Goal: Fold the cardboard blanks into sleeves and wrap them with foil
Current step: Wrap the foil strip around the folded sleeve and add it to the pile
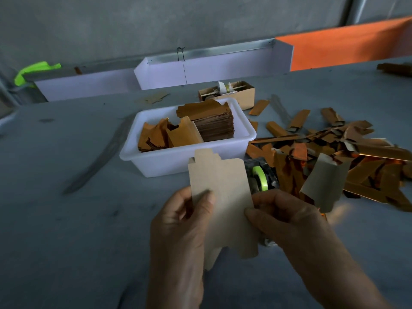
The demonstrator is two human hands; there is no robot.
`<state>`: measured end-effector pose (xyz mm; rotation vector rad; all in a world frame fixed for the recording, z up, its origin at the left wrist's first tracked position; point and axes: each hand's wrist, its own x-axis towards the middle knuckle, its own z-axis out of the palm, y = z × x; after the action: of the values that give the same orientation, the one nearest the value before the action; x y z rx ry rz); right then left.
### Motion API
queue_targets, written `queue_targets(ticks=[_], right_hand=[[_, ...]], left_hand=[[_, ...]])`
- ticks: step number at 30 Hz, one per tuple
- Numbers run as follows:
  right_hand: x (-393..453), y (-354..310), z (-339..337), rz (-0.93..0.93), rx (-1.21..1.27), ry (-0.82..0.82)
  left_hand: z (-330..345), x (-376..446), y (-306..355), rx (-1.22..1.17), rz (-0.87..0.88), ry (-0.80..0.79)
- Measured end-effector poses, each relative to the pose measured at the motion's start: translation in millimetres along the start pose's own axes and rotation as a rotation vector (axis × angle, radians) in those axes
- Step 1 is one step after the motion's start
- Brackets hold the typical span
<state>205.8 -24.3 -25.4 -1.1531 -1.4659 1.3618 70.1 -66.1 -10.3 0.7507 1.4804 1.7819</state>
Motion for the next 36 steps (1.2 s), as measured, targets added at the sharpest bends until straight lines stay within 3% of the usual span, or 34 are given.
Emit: queue_targets(ticks=[7,16,20,27,30,36], right_hand=[[0.1,3.4,-1.6,-0.119,-0.234,0.004],[-7.8,-6.1,8.6,-0.246,-0.316,0.082],[-12.2,-8.1,18.9,-0.276,-0.198,-0.027],[-4.7,-8.9,12.4,-0.227,-0.158,-0.089],[-3.1,-8.9,9.9,-0.165,-0.175,-0.122],[-0.7,-9.0,5.8,-0.051,-0.131,0.115]], left_hand=[[0.9,-0.8,-6.3,0.199,0.0,-0.042],[0.0,1.7,-9.7,0.402,0.082,-0.074],[3.9,-3.8,-10.7,0.37,0.116,-0.119],[-2.7,-1.0,-5.5,0.309,0.081,-0.413],[-4.9,1.2,-9.5,0.299,0.043,-0.418],[-6.6,2.6,-8.4,0.211,-0.093,-0.498]])
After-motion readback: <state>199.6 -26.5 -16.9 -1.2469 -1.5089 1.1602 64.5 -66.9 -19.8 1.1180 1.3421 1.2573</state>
